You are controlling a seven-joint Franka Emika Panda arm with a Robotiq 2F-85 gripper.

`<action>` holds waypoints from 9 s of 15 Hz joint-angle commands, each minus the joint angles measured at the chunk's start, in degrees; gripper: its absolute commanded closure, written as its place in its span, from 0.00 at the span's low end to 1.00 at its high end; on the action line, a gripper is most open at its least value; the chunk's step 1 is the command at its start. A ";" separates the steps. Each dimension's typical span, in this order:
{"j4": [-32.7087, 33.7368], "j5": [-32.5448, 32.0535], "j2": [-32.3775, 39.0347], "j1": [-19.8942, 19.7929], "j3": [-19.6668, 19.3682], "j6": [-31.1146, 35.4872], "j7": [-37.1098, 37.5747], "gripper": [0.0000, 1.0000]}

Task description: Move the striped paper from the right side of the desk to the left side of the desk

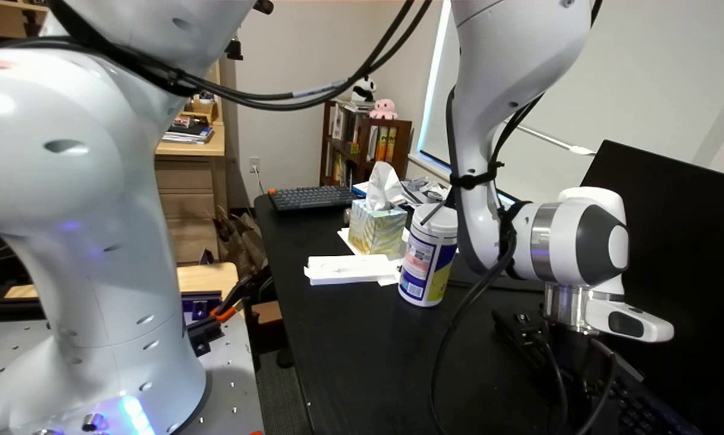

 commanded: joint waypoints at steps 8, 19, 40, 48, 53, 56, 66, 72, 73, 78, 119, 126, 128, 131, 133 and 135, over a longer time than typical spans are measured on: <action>6.18 6.34 7.92 1.27 -2.94 -0.42 0.26 0.00; -0.54 5.24 2.45 2.30 -3.70 0.59 -1.46 0.00; -7.99 -4.60 -1.65 7.03 -6.71 6.33 1.45 0.02; -6.65 -9.05 0.06 8.14 -8.61 5.71 9.19 0.00; -5.57 -12.84 2.03 7.11 -8.03 5.76 14.34 0.00; -5.04 -14.49 3.00 6.35 -7.60 5.74 16.24 0.00; -5.19 -17.82 2.98 5.32 -6.74 5.34 18.53 0.59; -9.59 -14.64 -2.62 0.72 -2.17 4.94 7.35 0.98; -11.29 -14.74 -4.70 -0.09 -1.45 5.48 4.44 1.00; -21.68 -12.06 -19.73 -2.55 0.60 4.64 -13.58 1.00; -29.37 17.50 -52.78 10.74 22.76 -11.84 -74.81 0.99; -34.35 24.79 -51.27 15.11 23.31 -3.72 -76.32 1.00; -36.36 29.32 -49.85 17.93 24.31 3.46 -76.21 1.00; -37.14 34.99 -46.15 22.70 26.18 12.50 -77.22 1.00; -36.45 43.11 -43.43 27.90 26.08 15.14 -81.67 1.00; -34.52 53.12 -40.77 38.50 19.73 13.49 -88.29 1.00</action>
